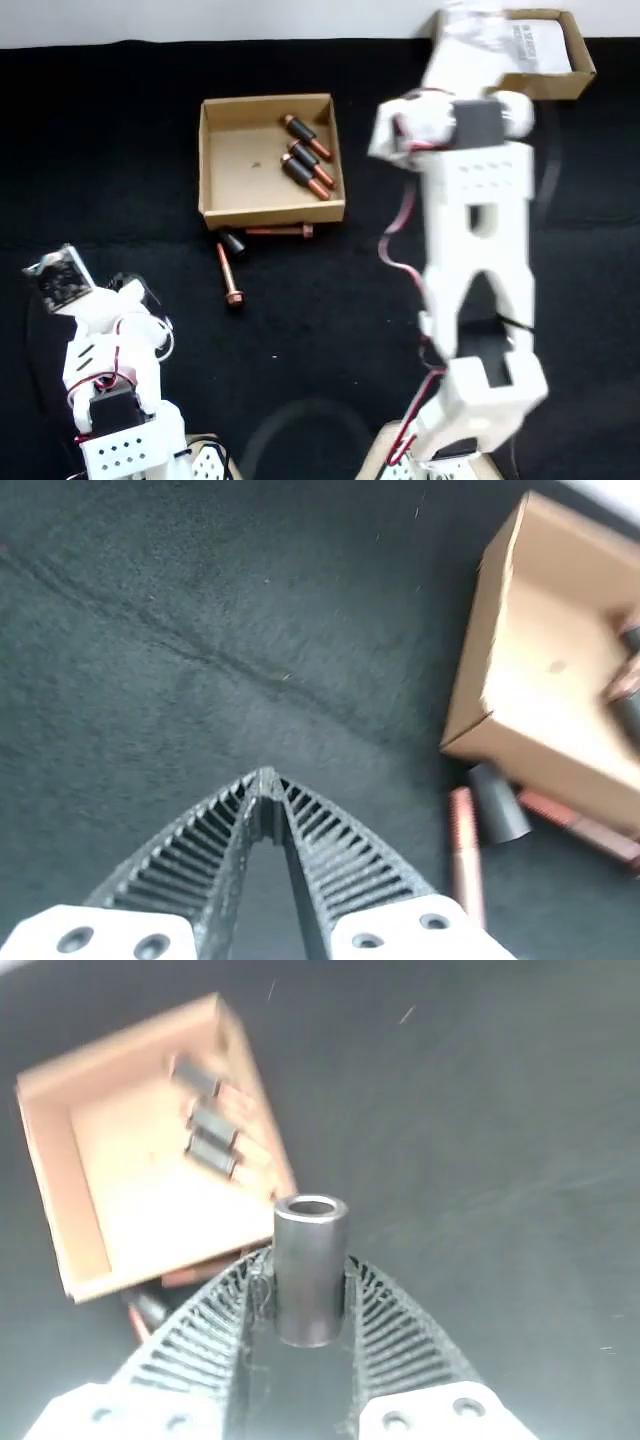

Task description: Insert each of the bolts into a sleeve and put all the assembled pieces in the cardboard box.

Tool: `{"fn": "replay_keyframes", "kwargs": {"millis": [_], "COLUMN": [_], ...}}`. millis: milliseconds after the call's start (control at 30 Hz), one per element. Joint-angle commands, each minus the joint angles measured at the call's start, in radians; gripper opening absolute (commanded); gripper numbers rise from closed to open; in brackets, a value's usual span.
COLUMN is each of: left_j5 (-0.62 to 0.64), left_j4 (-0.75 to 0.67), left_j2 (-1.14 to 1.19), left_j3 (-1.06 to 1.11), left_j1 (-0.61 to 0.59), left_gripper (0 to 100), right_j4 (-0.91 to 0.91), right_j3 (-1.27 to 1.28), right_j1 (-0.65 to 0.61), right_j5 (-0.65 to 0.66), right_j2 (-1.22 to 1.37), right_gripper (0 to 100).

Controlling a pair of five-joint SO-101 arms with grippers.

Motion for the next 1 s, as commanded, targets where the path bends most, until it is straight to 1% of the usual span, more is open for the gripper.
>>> {"fn": "replay_keyframes", "kwargs": {"millis": [0, 200, 300, 433, 500, 633, 733, 833, 900, 967], "left_j5": [-0.152, -0.16, -0.16, -0.16, -0.16, -0.163, -0.219, -0.247, -0.247, -0.247], "left_j4": [0.046, 0.08, 0.086, 0.157, 0.192, 0.232, 0.233, 0.235, 0.236, 0.236], "left_j2": [-0.008, -0.008, -0.008, -0.008, -0.008, -0.007, 0.05, 0.2, 0.344, 0.503], "left_j3": [0.013, 0.013, 0.013, -0.031, -0.079, -0.156, -0.202, -0.309, -0.414, -0.521], "left_j1": [0.019, 0.067, 0.096, 0.157, 0.191, 0.26, 0.288, 0.288, 0.288, 0.289], "left_gripper": [1, 1, 1, 1, 1, 1, 1, 1, 1, 1], "right_j4": [0.012, 0.012, 0.012, 0.013, 0.013, 0.012, 0.012, 0.01, 0.005, -0.038], "right_j3": [-0.05, -0.05, -0.05, -0.044, -0.013, 0.114, 0.228, 0.343, 0.432, 0.549], "right_j1": [0.134, 0.352, 0.461, 0.598, 0.641, 0.653, 0.653, 0.653, 0.653, 0.653], "right_j5": [0.009, 0.017, 0.106, 0.133, 0.133, 0.135, 0.135, 0.137, 0.137, 0.144], "right_j2": [-0.18, -0.407, -0.521, -0.645, -0.704, -0.851, -0.986, -1.113, -1.176, -1.231], "right_gripper": [0.6, 0.6, 0.6, 0.6, 0.6, 0.6, 0.6, 0.6, 0.6, 0.6]}}
